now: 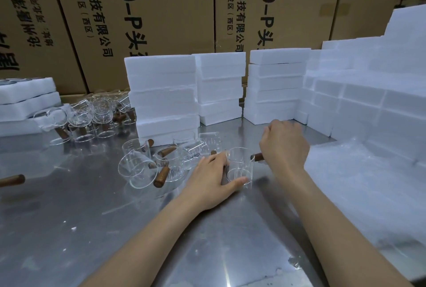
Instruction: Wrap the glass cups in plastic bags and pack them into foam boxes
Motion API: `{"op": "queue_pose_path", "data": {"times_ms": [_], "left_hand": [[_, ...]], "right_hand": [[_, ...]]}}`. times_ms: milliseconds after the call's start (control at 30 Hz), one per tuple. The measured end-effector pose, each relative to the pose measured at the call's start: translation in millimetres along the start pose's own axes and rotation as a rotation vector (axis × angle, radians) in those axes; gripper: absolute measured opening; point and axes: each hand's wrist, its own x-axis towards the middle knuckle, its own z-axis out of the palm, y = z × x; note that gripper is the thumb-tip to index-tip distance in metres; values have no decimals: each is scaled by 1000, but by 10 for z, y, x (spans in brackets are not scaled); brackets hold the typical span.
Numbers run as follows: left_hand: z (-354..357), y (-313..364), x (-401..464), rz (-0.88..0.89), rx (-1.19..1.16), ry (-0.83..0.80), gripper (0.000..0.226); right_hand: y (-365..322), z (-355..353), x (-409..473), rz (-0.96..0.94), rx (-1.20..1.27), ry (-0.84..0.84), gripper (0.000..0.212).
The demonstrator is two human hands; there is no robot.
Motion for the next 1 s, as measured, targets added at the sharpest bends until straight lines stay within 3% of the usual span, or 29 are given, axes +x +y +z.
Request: {"op": "queue_pose_path", "data": {"times_ms": [67,200,267,400,533,600,700,767,900,1000], "left_hand": [[-4,0,-1,4,-7,-4,57],[-14,-18,2,21,-37,-24,56],[-18,-32,-2,24,-54,-34,57],[-29,-39,-11,28,-80,-59,65],[-37,-26,-9,17,-102,-75,70],[-38,-28,-13,18,-103,-75,70],[-42,-31,-17,11,-98,-81,72],[-42,-22,-19,10,-97,-83,75],[-51,-12,-23,13,-107,-85,78],[-57,-10,-28,17,-101,-88,81]], "right_hand": [[65,-56,20,4,-77,-49,20],[218,-102,30,207,-136,-553,45],[244,-108,46,251,-135,-641,44],[226,-164,85,245,-141,-547,22],[212,-186,109,230,-11,-320,3],[201,-196,116,218,47,-212,17],[168,-206,114,188,76,-103,13],[146,-203,97,177,88,-130,12],[154,-187,57,195,91,-338,19],[180,-197,52,214,118,-230,28]]}}
